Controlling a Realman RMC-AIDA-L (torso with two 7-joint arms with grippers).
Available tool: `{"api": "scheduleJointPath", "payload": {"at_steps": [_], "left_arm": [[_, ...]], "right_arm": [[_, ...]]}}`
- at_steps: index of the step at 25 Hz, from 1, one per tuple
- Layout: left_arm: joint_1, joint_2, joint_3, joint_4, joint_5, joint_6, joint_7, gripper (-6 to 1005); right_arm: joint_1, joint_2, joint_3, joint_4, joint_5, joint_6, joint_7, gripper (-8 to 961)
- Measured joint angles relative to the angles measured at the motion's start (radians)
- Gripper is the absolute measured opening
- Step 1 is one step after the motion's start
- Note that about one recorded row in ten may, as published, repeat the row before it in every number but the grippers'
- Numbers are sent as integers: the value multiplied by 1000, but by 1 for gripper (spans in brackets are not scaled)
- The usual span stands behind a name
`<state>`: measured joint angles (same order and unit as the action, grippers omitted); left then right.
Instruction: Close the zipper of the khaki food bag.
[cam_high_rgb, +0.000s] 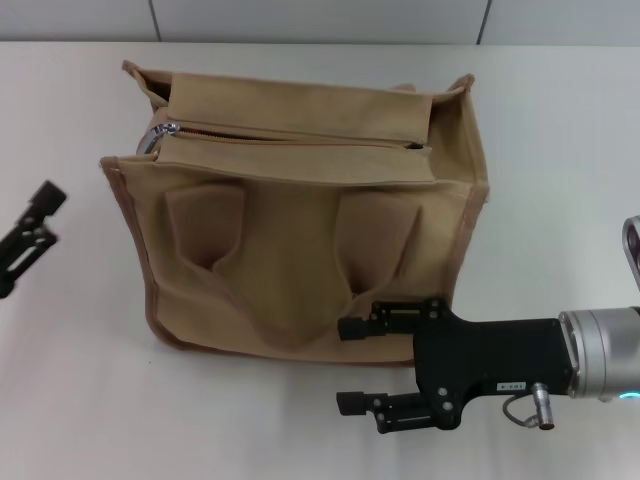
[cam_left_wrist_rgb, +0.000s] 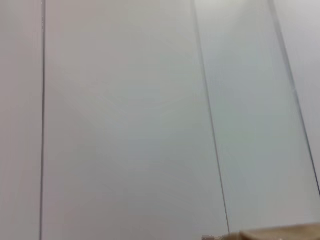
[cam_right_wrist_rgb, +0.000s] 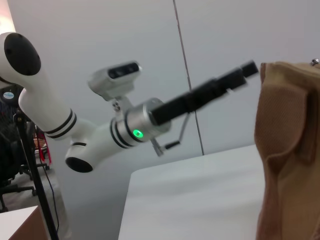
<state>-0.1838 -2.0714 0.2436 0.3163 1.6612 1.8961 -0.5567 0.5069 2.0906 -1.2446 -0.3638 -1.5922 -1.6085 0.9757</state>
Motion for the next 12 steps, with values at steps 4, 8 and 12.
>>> {"api": "scheduleJointPath", "payload": {"at_steps": [4, 8, 12], "left_arm": [[-41, 0, 32, -23, 15, -74, 5, 786], [-93, -1, 135, -36, 23, -147, 16, 784], [-133, -7, 137, -53, 15, -179, 33, 782]], "right_arm": [[2, 0, 0, 14, 14, 0, -19, 734], [3, 0, 6, 31, 16, 1, -30, 734], [0, 0, 9, 55, 16, 2, -52, 734]]}}
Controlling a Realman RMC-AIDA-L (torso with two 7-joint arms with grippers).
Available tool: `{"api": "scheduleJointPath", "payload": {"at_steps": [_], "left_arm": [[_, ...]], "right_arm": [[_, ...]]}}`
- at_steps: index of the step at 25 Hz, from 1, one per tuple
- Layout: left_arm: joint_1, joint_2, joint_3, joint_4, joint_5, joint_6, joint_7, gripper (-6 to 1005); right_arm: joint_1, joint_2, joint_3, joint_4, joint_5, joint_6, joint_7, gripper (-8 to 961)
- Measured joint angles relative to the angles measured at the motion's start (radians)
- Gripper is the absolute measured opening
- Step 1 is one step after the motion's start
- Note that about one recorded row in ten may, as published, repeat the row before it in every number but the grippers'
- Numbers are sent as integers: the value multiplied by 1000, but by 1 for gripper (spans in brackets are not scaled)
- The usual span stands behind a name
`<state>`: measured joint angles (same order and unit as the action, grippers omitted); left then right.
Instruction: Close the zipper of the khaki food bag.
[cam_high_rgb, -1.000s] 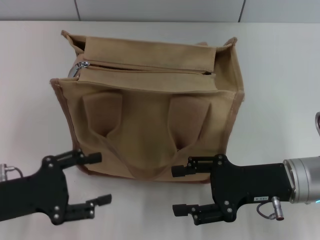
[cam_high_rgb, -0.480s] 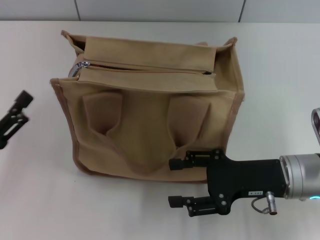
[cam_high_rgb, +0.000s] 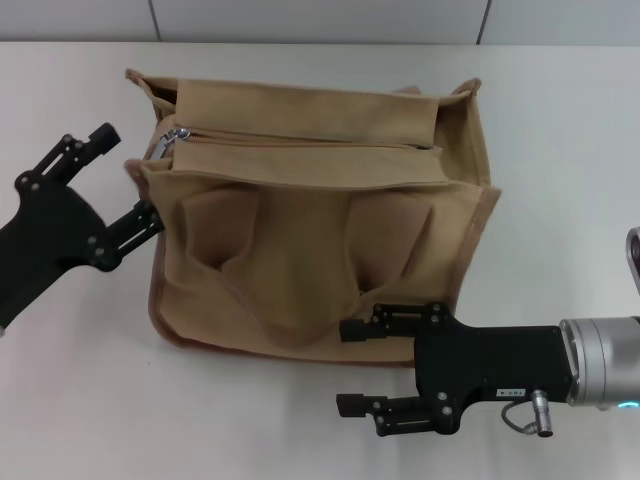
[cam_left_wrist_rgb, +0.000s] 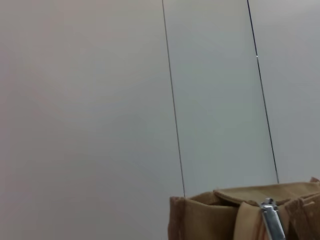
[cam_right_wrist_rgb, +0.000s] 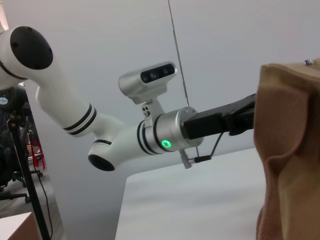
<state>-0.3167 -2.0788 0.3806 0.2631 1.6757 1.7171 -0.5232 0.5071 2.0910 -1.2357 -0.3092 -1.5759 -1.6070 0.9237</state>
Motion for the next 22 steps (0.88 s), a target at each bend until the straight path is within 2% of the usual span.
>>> {"api": "scheduleJointPath", "payload": {"at_steps": [4, 10, 22], "left_arm": [[-12, 0, -1, -22, -18, -5, 4, 781], [-15, 0, 0, -101, -137, 14, 69, 778], [-13, 0, -6, -120, -144, 40, 74, 773]], "right_arm": [[-1, 1, 0, 6, 6, 1, -10, 736], [2, 1, -1, 24, 21, 8, -23, 736], [5, 1, -1, 26, 23, 9, -23, 736]]}}
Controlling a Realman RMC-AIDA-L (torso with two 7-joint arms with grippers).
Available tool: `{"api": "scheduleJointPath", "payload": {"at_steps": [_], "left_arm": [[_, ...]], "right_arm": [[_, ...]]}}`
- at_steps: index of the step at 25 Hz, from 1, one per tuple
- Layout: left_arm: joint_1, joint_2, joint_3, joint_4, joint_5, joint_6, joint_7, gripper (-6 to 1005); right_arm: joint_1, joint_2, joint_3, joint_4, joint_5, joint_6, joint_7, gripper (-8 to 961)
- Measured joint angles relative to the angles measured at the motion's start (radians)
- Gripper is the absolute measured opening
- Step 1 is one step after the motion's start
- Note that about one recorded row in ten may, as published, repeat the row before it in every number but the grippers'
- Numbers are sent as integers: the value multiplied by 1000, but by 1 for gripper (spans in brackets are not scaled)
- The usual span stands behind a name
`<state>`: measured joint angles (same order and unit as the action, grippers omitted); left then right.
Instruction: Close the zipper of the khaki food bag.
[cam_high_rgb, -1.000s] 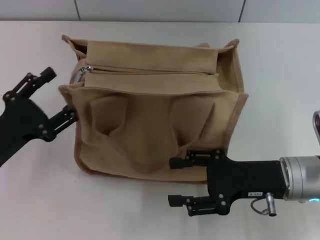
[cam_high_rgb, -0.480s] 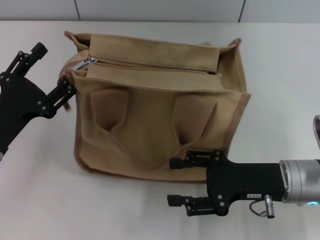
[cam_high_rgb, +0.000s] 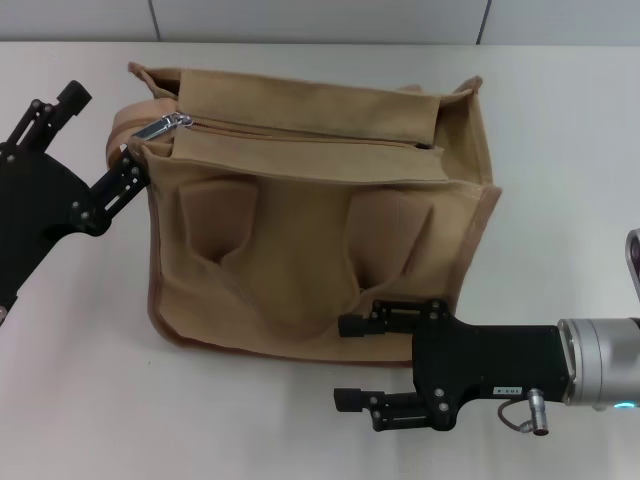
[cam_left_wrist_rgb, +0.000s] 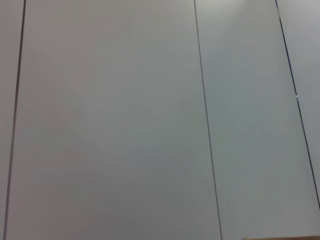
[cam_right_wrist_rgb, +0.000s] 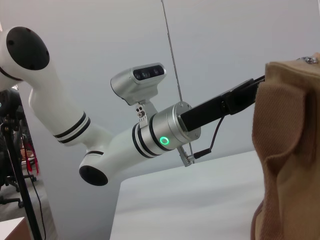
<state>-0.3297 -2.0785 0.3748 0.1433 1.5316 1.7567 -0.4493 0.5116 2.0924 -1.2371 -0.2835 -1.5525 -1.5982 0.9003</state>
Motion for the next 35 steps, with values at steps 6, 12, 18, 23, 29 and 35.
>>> {"api": "scheduleJointPath", "payload": {"at_steps": [6, 12, 18, 23, 29, 35], "left_arm": [[9, 0, -4, -3, 0, 14, 1, 770], [9, 0, -1, -9, 0, 21, 1, 617], [9, 0, 0, -13, 3, 36, 1, 274], [9, 0, -2, -16, 1, 62, -8, 70], [1, 1, -1, -30, 3, 100, -45, 17], [-24, 1, 9, -31, 10, 105, -106, 17]], "right_arm": [[1, 0, 1, 0, 0, 0, 0, 735], [1, 0, 1, 0, 1, 0, 0, 735], [0, 0, 1, 0, 4, 0, 0, 735], [-2, 0, -5, 3, 21, -22, 1, 735], [-22, -7, 19, -5, 25, -181, 8, 735], [-3, -6, 101, -12, 26, -264, 80, 735]]}}
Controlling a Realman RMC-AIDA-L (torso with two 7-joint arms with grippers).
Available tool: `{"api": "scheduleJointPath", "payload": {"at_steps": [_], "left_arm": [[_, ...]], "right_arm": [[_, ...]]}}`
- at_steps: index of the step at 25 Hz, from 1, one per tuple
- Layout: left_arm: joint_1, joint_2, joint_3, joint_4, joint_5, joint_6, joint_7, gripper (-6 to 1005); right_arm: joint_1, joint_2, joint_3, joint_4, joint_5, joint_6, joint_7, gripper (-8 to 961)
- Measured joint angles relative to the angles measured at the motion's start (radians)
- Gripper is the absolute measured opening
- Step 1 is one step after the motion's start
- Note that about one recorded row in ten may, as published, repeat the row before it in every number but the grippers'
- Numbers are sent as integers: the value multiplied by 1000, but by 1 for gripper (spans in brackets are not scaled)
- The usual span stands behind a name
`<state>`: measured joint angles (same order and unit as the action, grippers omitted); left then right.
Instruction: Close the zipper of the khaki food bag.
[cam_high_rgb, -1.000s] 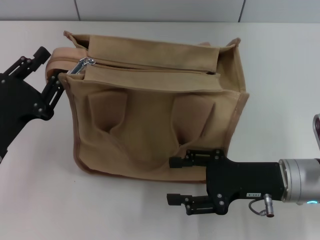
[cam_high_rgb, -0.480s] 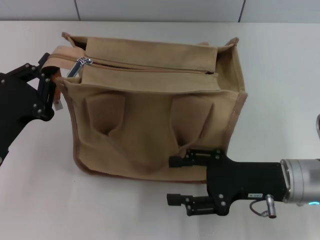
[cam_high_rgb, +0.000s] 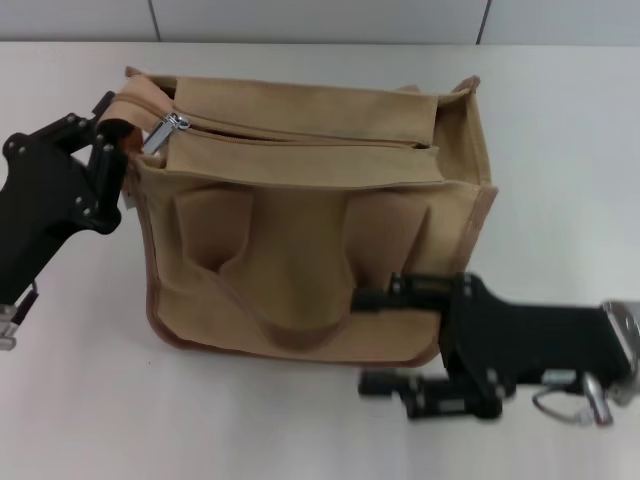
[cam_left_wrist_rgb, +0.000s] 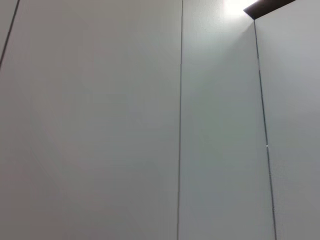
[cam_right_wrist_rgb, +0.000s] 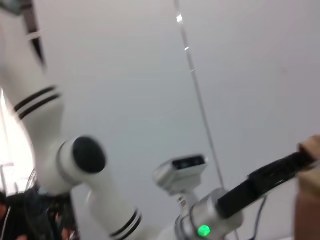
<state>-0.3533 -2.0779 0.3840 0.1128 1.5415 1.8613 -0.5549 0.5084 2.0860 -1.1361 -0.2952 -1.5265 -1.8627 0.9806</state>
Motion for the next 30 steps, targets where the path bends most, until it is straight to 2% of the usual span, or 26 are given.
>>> {"api": "scheduleJointPath", "payload": {"at_steps": [2, 3, 6, 9, 18, 24, 28, 30], "left_arm": [[-16, -1, 21, 2, 1, 6, -38, 17], [-27, -1, 49, 10, 2, 9, -72, 17], [-35, -1, 76, 21, 3, 12, -102, 17], [-39, -1, 88, 26, 3, 17, -116, 17], [-45, -1, 83, 27, -3, 57, -117, 18], [-56, -1, 82, 27, -3, 55, -117, 18], [-62, -1, 80, 29, -4, 56, -117, 18], [-64, 0, 81, 29, -4, 56, -115, 18]], "right_arm": [[33, 2, 44, 1, 0, 21, 87, 735], [75, 4, 87, 11, 4, 37, 174, 734], [115, 7, 107, 33, 24, 49, 242, 734], [204, 8, 111, 82, 83, 132, 368, 734], [331, 8, 108, 122, 99, 232, 445, 734], [367, 8, 89, 124, 98, 243, 489, 734], [356, 6, 1, 49, 100, 248, 588, 734], [356, 6, -5, 43, 100, 251, 596, 734]]}}
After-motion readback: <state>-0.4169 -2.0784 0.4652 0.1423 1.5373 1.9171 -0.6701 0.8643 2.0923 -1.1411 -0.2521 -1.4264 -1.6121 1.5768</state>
